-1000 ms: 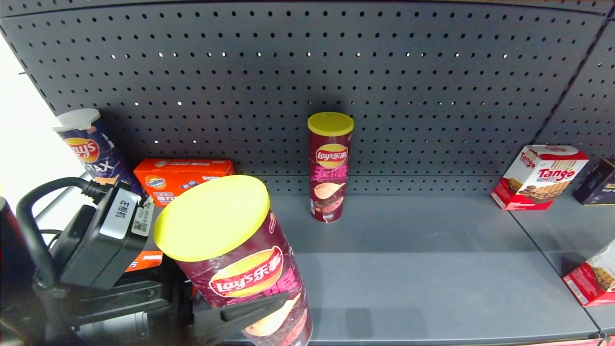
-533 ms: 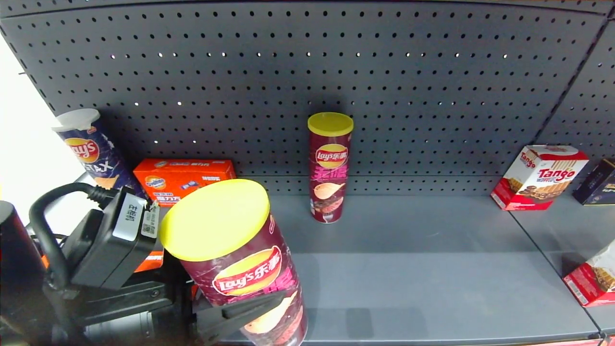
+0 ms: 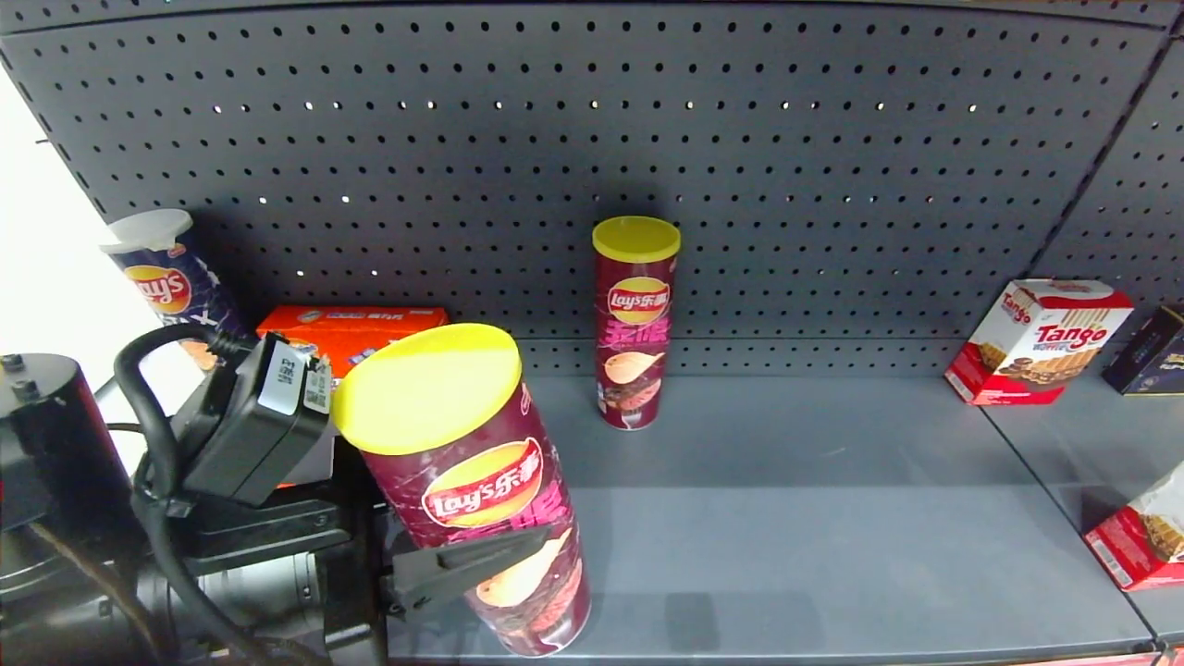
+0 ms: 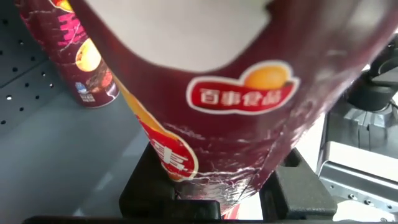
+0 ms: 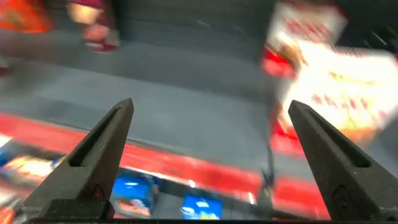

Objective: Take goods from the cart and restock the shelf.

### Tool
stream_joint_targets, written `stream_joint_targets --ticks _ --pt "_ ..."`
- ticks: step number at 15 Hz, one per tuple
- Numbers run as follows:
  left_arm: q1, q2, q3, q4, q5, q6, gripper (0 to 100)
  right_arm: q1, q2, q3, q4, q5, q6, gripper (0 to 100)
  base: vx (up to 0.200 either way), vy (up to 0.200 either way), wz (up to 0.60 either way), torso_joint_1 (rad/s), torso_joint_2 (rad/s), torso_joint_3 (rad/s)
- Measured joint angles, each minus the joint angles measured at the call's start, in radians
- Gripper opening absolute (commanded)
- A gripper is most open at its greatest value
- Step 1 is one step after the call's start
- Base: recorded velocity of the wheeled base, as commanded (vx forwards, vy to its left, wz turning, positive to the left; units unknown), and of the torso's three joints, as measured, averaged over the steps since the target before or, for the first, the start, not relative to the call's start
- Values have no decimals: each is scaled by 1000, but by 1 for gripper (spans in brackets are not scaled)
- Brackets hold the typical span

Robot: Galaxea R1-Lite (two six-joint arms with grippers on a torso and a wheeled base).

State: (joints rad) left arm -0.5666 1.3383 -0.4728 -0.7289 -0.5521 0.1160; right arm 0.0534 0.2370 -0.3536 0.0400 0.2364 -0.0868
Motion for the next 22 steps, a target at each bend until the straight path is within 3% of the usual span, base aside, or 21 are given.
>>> stream_joint_targets --ticks 4,11,16,20,22 --pt "13 3 7 1 -1 1 0 49 272 -173 -36 129 -78 100 0 0 0 0 0 0" --pt "16 0 1 1 1 -6 0 240 717 -323 -265 165 -133 100 0 0 0 0 0 0" --pt "23 -26 3 6 0 -11 0 256 921 -379 -388 263 -133 100 0 0 0 0 0 0" --pt "31 -42 1 9 1 -13 0 273 1073 -502 -401 327 -134 100 0 0 0 0 0 0" --pt "32 -45 1 10 1 -13 0 290 1151 -561 -434 410 -138 100 0 0 0 0 0 0"
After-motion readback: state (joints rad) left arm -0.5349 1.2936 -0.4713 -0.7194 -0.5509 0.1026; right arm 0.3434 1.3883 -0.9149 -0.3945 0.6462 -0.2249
